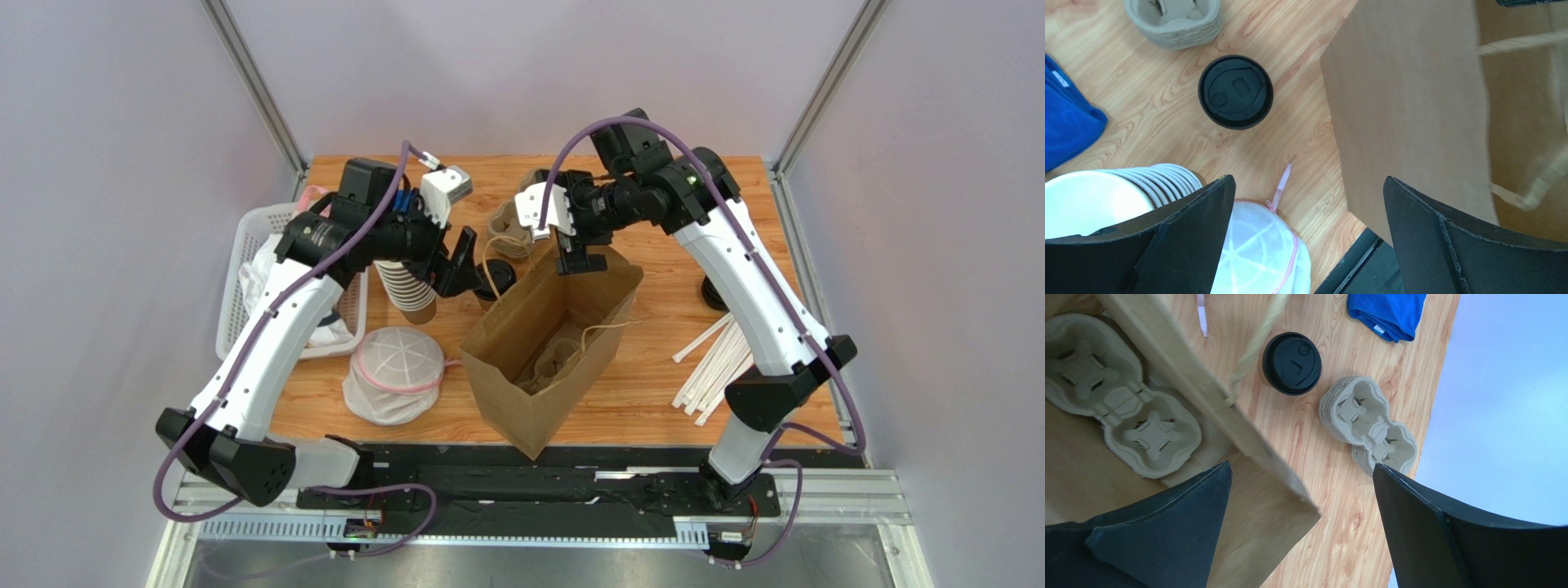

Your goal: Pack the takeout coffee

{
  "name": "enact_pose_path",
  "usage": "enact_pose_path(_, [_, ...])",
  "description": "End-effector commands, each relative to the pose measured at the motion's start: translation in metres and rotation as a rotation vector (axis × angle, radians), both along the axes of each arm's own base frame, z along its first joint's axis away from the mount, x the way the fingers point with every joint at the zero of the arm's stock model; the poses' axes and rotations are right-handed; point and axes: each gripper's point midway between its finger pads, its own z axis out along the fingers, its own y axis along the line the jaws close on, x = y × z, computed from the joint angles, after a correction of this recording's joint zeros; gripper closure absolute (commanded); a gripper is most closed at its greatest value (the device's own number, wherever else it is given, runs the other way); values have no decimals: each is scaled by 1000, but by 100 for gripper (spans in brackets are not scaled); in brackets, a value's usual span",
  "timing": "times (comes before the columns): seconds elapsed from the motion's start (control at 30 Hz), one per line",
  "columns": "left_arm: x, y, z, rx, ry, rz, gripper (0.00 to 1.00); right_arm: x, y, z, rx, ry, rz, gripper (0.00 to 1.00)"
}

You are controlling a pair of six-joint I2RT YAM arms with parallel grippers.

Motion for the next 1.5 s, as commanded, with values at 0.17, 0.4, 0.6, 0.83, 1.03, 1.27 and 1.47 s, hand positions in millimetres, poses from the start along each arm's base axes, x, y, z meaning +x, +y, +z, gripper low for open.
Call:
enact_pose_path(0.17, [52, 0, -23, 90, 79, 125, 1, -8, -18, -6, -54, 132, -160, 8])
enact_pose_path(0.4, [87, -14, -45, 93, 112, 158, 1, -33, -60, 0, -96, 213, -371, 10])
enact_pose_path(0.6, [98, -22, -53, 112, 87, 155, 1, -47, -85, -25, -194, 294, -478, 29])
enact_pose_path(0.83, [104, -31, -74, 173, 100, 168, 1, -36, -110, -30, -237, 292, -552, 55])
enact_pose_path(1.03, [111, -44, -85, 163, 122, 191, 1, -42, -106, -26, -198, 336, -579, 50])
enact_pose_path(1.27, [119, -44, -81, 177, 81, 206, 1, -55, -95, -20, -123, 422, -598, 29])
enact_pose_path(1.47, [119, -45, -80, 170, 76, 205, 1, -59, -94, -30, -130, 490, -623, 28])
